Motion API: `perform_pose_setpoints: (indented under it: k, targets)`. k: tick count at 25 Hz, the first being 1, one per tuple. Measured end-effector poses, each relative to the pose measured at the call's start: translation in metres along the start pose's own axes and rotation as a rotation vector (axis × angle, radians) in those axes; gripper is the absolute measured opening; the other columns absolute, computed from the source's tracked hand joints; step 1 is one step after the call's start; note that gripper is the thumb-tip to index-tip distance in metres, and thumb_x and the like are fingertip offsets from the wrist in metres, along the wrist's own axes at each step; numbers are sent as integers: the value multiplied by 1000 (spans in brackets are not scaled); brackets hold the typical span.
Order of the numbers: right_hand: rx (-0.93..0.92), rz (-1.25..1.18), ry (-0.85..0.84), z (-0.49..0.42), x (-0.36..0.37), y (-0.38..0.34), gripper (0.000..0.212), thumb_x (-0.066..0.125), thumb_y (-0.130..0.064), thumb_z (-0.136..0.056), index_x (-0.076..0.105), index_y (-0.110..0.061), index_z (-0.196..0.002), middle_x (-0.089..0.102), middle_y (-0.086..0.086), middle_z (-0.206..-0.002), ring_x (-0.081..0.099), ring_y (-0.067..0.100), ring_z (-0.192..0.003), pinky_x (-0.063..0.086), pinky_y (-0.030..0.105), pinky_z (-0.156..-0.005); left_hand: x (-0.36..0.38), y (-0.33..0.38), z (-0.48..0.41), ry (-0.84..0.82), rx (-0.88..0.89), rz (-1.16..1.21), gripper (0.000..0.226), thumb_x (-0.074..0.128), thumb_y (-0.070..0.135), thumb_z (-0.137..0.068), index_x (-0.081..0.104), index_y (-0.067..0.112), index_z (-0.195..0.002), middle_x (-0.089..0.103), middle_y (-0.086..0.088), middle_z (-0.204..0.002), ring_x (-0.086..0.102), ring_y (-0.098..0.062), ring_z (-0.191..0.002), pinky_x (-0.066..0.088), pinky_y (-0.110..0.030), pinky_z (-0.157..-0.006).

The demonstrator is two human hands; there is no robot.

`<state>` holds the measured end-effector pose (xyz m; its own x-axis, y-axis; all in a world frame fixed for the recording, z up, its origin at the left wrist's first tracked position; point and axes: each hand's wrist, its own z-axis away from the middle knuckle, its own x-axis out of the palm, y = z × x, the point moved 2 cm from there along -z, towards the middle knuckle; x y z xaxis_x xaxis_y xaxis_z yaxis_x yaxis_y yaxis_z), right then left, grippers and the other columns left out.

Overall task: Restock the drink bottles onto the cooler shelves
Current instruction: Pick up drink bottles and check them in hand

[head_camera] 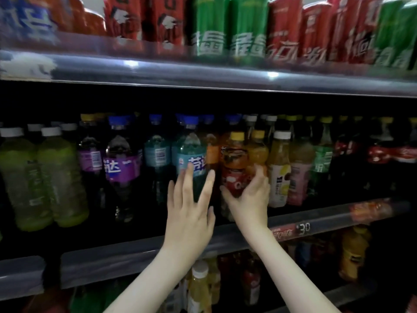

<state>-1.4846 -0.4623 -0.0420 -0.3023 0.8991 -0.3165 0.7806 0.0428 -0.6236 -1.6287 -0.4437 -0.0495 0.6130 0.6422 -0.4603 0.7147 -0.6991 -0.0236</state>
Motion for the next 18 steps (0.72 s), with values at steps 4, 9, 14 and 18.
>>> perform_pose_setpoints:
  k: [4,9,14,18]
  targets:
    - [12,0,-253,-16,7,12,91,71,-49,-78,23,-12,-145,42,11,-139,41,29,-129,42,45,-103,24,27,-7,-52,-62,-18,89,75,12,-70,29,15,-146,20,-25,-148,21,-41,-136,22,-60,-108]
    - [-49,-303,-288,-9,-16,21,81,76,-46,-75,34,-16,-138,46,2,-129,46,20,-124,44,38,-102,26,40,13,-79,-85,100,88,72,10,-74,23,19,-147,16,-17,-151,15,-35,-140,13,-54,-112]
    - [-173,-506,-88,23,-53,36,77,82,-30,-73,35,-14,-131,50,11,-124,52,18,-119,45,28,-100,14,61,45,-61,18,328,71,58,14,-87,21,15,-147,26,-10,-151,26,-25,-141,27,-43,-113]
    - [-72,-553,-208,49,-100,45,66,87,-23,-65,45,-26,-115,58,-5,-110,58,-2,-105,44,10,-87,6,83,63,-133,3,598,63,57,27,-90,28,11,-144,38,-4,-145,37,-15,-135,34,-28,-109]
